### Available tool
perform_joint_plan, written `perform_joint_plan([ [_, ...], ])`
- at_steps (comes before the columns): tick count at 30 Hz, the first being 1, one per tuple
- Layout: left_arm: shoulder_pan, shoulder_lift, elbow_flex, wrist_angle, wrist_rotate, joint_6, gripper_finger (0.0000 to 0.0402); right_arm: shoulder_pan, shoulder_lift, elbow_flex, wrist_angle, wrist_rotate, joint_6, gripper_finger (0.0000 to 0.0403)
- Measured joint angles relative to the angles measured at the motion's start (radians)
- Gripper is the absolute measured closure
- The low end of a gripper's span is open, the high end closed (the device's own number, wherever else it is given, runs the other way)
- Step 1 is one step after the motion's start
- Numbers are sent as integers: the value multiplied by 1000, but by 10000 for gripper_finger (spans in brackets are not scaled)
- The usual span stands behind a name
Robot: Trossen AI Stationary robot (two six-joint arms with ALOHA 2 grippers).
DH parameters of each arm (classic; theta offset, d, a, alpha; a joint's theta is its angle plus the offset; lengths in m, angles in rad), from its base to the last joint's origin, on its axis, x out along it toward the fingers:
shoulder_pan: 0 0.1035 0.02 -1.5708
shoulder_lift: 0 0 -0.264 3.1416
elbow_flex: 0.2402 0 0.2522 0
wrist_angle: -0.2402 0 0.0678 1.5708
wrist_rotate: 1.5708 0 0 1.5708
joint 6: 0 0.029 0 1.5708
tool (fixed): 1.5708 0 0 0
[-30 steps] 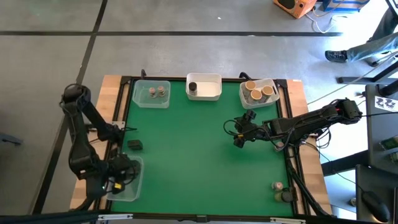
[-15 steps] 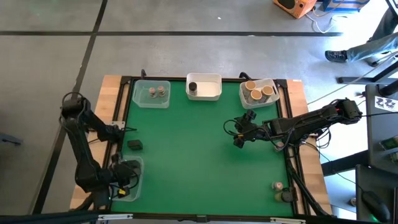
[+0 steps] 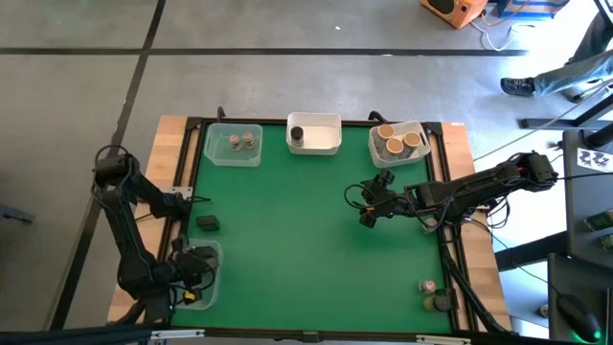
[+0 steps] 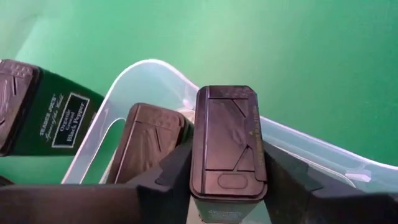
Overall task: Sort spices by type
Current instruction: Put the top right black seasoning can into the bottom transparent bin, then put the top black seasoning can into the bottom transparent bin
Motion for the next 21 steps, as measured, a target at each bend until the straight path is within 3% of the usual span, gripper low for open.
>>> perform_joint_plan([
  [8,0,1,6,4,50,18,170,0,0,0,0,0,13,81],
  [14,0,-74,69,-25,79,60,157,0,0,0,-1,0,12,81],
  [17,0,-144,103,-86,36,61,160,0,0,0,-4,-2,12,81],
  [21,4,-256,121,-165,-124,72,163,0,0,0,-4,0,-11,81],
])
